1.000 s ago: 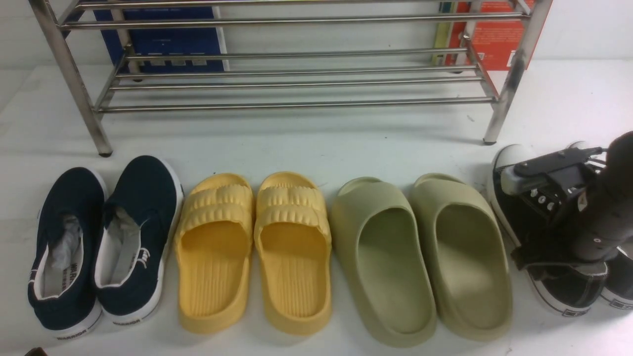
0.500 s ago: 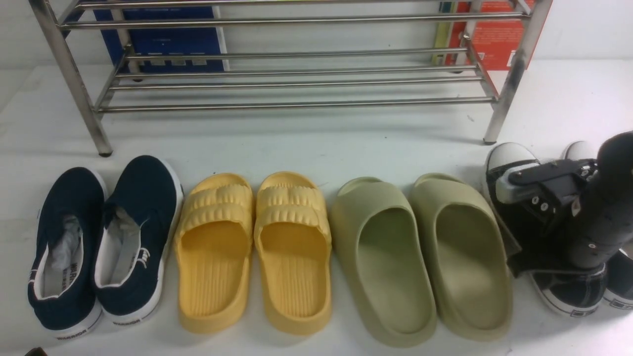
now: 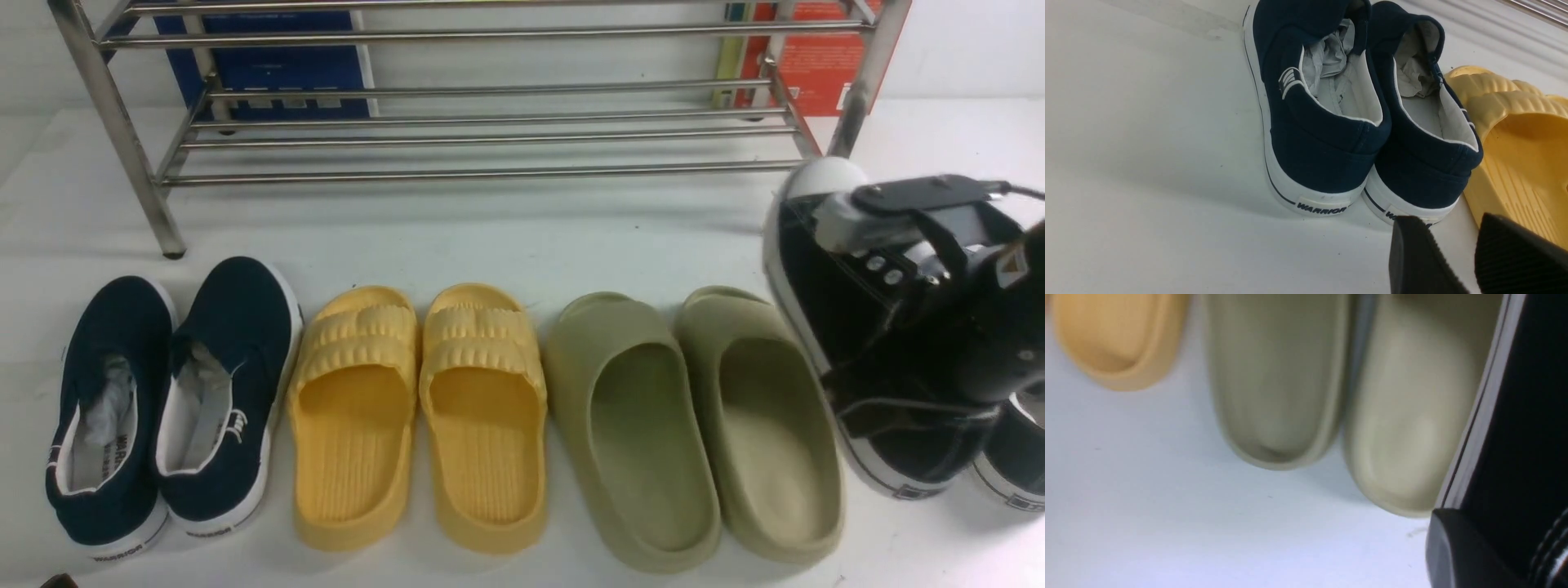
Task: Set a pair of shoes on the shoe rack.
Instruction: Use the right arm to put a shoe into the shoe rack
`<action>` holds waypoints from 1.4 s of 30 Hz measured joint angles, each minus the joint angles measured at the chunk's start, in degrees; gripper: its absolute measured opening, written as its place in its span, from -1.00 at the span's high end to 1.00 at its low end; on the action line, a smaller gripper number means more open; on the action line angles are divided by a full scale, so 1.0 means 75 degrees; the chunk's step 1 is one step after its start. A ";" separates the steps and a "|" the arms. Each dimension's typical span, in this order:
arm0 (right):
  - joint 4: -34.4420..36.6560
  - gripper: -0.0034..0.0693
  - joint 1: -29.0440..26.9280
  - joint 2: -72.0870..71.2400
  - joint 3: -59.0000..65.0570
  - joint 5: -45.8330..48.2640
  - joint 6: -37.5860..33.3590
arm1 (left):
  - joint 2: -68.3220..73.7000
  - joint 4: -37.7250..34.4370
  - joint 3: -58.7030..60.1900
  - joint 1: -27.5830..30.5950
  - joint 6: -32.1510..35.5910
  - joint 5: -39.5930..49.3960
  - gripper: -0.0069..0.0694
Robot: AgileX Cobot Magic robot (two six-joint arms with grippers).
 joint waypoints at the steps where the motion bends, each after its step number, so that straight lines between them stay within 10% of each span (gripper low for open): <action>1: 0.0048 0.81 0.0144 0.0072 -0.0155 -0.0033 0.0000 | 0.0000 0.0000 0.0000 0.0000 0.0000 0.0000 0.19; 42: 0.0202 0.80 -0.0597 0.5927 -0.6911 -0.0949 0.0027 | 0.0000 0.0000 0.0000 0.0000 0.0000 0.0000 0.19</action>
